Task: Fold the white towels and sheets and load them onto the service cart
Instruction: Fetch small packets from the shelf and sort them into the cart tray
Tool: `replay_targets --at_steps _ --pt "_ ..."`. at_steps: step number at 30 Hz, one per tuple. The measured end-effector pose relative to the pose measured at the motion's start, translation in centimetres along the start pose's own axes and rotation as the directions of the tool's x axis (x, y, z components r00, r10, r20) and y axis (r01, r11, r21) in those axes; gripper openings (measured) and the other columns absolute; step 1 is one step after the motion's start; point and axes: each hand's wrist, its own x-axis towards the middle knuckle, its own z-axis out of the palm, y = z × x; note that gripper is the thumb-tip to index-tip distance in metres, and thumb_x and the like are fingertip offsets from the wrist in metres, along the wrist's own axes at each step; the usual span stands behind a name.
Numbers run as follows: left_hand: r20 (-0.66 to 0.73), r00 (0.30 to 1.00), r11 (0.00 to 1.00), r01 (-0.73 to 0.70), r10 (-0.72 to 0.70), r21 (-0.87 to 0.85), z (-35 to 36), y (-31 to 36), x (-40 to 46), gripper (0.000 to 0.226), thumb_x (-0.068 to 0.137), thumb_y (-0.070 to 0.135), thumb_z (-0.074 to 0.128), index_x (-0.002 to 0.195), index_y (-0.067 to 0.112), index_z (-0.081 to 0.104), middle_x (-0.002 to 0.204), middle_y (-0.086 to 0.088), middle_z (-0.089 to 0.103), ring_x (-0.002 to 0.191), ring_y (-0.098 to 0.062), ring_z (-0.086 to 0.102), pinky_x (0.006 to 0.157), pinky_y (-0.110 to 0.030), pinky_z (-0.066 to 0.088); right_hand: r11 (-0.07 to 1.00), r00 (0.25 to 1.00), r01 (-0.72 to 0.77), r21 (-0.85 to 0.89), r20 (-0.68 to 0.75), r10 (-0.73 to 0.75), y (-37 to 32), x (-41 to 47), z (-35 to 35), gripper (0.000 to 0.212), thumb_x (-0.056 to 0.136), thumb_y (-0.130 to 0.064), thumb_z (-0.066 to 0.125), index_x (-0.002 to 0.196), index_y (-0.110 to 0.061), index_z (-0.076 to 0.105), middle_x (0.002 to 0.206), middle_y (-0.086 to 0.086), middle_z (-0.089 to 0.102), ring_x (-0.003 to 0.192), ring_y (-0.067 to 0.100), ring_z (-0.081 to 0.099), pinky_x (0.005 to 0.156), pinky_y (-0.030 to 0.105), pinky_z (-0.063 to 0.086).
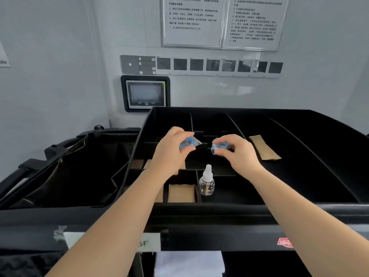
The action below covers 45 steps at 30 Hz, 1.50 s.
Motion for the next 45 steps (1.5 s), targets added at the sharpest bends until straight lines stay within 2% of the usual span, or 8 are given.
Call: replay_targets --at_steps 3,8,13,21,29,33,39,45 --pt "0.079 0.997 1.0 -0.016 0.016 0.004 0.6 -0.9 2.1 0.04 0.09 0.025 0.064 0.13 0.024 0.059 0.121 0.008 0.051 0.106 -0.004 0.046 0.088 -0.019 0.037 0.998 0.992 0.007 -0.066 0.127 0.001 1.3 2.6 0.7 0.026 0.081 -0.021 0.073 0.102 -0.035 0.067 0.114 -0.009 0.061 0.11 0.007 0.051 0.094 0.024 0.041" --pt "0.117 0.992 0.998 0.055 -0.051 -0.026 1.9 -2.8 3.4 0.04 0.091 0.022 0.064 0.13 0.026 0.058 0.122 0.008 0.052 0.113 -0.009 0.046 0.092 -0.022 0.037 0.993 0.956 0.038 -0.111 0.292 -0.004 2.7 5.7 2.6 0.026 0.081 -0.019 0.074 0.103 -0.031 0.068 0.103 -0.016 0.06 0.087 -0.004 0.051 0.07 0.006 0.035" --pt "0.058 0.993 0.992 0.106 -0.102 -0.068 2.4 -4.5 3.0 0.038 0.089 0.022 0.065 0.127 0.025 0.061 0.118 0.012 0.053 0.106 -0.003 0.05 0.09 -0.019 0.04 0.993 0.92 0.03 -0.115 0.39 0.017 3.9 6.7 5.0 0.031 0.081 -0.015 0.074 0.109 -0.027 0.067 0.105 -0.012 0.06 0.09 -0.001 0.054 0.078 0.011 0.041" --pt "0.04 0.993 0.991 0.116 -0.113 -0.071 2.1 -6.2 2.8 0.036 0.088 0.022 0.067 0.123 0.027 0.061 0.112 0.018 0.052 0.099 0.002 0.051 0.079 -0.01 0.04 0.977 0.892 0.03 -0.211 0.446 0.068 5.9 6.6 8.3 0.028 0.075 -0.018 0.079 0.102 -0.018 0.071 0.112 -0.001 0.062 0.107 0.014 0.056 0.093 0.028 0.047" --pt "0.119 0.988 0.991 0.112 -0.102 -0.076 2.7 -6.1 2.7 0.041 0.088 0.02 0.067 0.127 0.026 0.06 0.119 0.011 0.055 0.106 -0.005 0.053 0.082 -0.011 0.044 0.935 0.882 0.132 -0.329 0.47 0.041 6.6 6.8 8.5 0.037 0.076 -0.029 0.078 0.111 -0.021 0.071 0.119 -0.003 0.051 0.117 0.015 0.04 0.098 0.029 0.039" --pt "0.149 0.983 0.99 0.12 -0.108 -0.072 3.1 -5.9 2.5 0.047 0.086 0.019 0.07 0.13 0.027 0.057 0.119 0.013 0.054 0.103 -0.003 0.053 0.079 -0.006 0.04 0.959 0.913 0.108 -0.262 0.407 0.008 6.2 6.9 6.8 0.042 0.078 -0.032 0.077 0.119 -0.026 0.067 0.116 -0.005 0.05 0.117 0.014 0.043 0.099 0.027 0.036" --pt "0.187 0.98 0.974 0.108 -0.07 -0.201 3.3 -4.9 2.4 0.054 0.082 0.025 0.074 0.13 0.032 0.051 0.111 0.014 0.056 0.099 0.003 0.057 0.082 -0.011 0.045 0.983 0.916 0.092 0.157 0.374 -0.146 3.9 6.5 4.0 0.054 0.077 -0.028 0.077 0.126 -0.036 0.056 0.121 -0.024 0.053 0.117 -0.003 0.05 0.094 0.013 0.041" --pt "0.221 0.975 0.968 0.07 -0.015 -0.242 3.7 -4.4 2.2 0.052 0.08 0.025 0.075 0.125 0.033 0.049 0.104 0.014 0.06 0.098 0.003 0.06 0.086 -0.017 0.05 0.972 0.895 0.106 0.209 0.407 -0.185 3.1 5.6 3.6 0.043 0.078 -0.021 0.078 0.119 -0.02 0.066 0.107 -0.009 0.069 0.102 0.0 0.062 0.092 0.021 0.05"
